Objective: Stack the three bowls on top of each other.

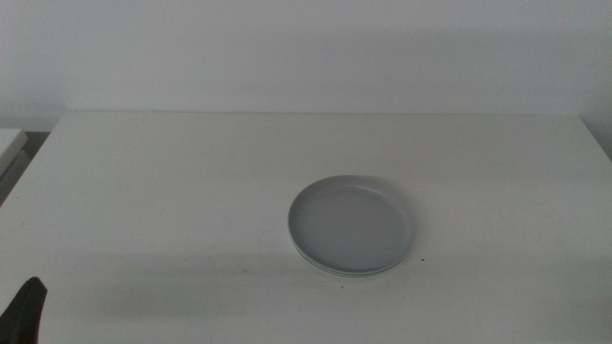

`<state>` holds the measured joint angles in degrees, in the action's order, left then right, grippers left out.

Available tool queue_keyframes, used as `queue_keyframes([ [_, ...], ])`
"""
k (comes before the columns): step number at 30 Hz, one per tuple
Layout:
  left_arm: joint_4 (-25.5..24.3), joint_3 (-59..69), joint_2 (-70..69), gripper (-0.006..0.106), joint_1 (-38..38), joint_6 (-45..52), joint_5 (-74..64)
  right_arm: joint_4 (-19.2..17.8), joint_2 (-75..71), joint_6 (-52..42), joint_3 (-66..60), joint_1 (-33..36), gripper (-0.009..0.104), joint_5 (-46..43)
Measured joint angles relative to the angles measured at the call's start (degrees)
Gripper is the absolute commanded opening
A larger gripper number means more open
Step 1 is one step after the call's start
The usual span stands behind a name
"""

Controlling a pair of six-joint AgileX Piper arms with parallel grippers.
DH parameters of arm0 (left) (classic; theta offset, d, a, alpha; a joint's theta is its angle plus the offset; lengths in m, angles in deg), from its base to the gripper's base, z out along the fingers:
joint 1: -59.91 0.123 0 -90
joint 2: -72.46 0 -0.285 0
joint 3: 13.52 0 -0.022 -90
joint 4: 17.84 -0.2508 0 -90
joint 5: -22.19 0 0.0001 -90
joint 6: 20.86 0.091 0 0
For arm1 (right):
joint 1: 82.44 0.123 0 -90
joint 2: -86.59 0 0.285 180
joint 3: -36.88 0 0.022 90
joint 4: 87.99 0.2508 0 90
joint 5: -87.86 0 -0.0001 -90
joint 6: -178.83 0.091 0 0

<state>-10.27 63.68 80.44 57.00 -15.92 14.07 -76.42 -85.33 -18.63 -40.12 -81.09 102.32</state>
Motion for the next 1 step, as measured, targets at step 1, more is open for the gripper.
queue_keyframes([
  [1, 0.00, 0.00, 0.00, 0.094, 0.00, 0.00, 0.00, 0.08, 0.00, 0.00, 0.00, 0.00, 0.093, 0.00],
])
